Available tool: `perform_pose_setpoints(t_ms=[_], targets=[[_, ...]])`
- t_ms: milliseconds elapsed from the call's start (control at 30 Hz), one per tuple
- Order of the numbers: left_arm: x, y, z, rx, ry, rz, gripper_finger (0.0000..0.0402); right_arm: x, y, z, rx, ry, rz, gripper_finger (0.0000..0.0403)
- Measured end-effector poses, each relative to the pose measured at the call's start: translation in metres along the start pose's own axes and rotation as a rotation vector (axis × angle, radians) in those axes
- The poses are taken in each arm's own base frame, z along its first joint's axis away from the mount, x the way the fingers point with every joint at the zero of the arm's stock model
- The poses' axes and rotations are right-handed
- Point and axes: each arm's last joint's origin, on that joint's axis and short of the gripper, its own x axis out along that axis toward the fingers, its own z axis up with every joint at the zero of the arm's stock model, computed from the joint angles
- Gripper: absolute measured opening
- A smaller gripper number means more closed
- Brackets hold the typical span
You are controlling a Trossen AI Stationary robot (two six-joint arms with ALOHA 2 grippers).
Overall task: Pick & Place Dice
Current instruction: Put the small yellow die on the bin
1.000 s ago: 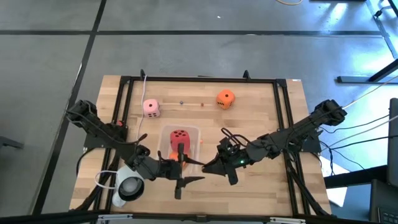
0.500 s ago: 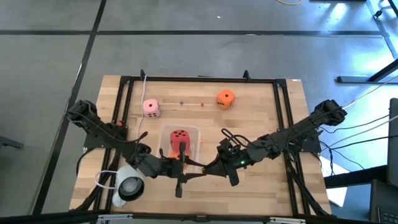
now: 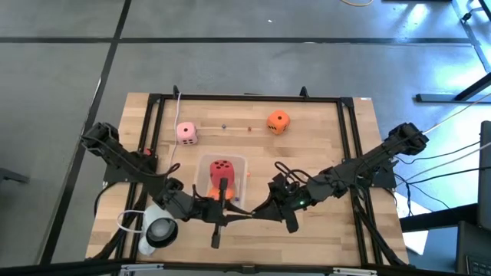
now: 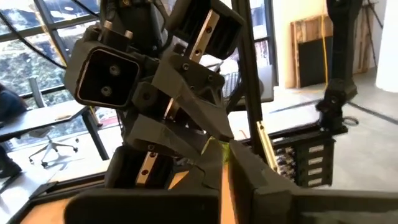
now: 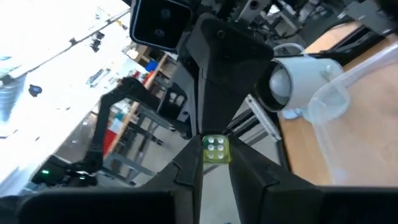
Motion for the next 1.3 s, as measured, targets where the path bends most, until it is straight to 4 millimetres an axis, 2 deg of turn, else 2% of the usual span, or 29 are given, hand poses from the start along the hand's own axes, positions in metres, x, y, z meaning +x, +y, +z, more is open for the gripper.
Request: perform_pose_setpoints(t_ms=[100,267,800,933,1167,1300], targets=[[0.0001,0.0002,0.0000,-0.003,0.000,0.000,0.0003,0.0001,0.0000,0.0004,0.006,-0.004,0.001,0.0076],[0.0001,0.0002,0.0001,-0.001,-0.001,0.000,0.0002,0.0001,0.0000,0.0007,0.010,-0.013,-0.004,0.0046],[0.0004,0.0002,0.0001,-0.004,-0.004,-0.020,0.0009,0.0005,0.0005,0.0019,0.025,-0.042,-0.005,0.0046],[0.0005,-0.0004,0.0004,-0.005,-0.009,-0.043,0.0045,0.0006,0.0012,0.0023,0.028,-0.046,0.003,0.0046],[0.0006,-0.0004,0.0002,-0.056,-0.007,-0.040,0.0148,0.0006,0.0010,0.0027,0.029,-0.049,0.001,0.0046],[0.0009,0.0002,0.0006,-0.058,-0.010,-0.014,0.0190,0.0007,0.0018,0.0041,0.032,-0.066,0.008,0.0046]])
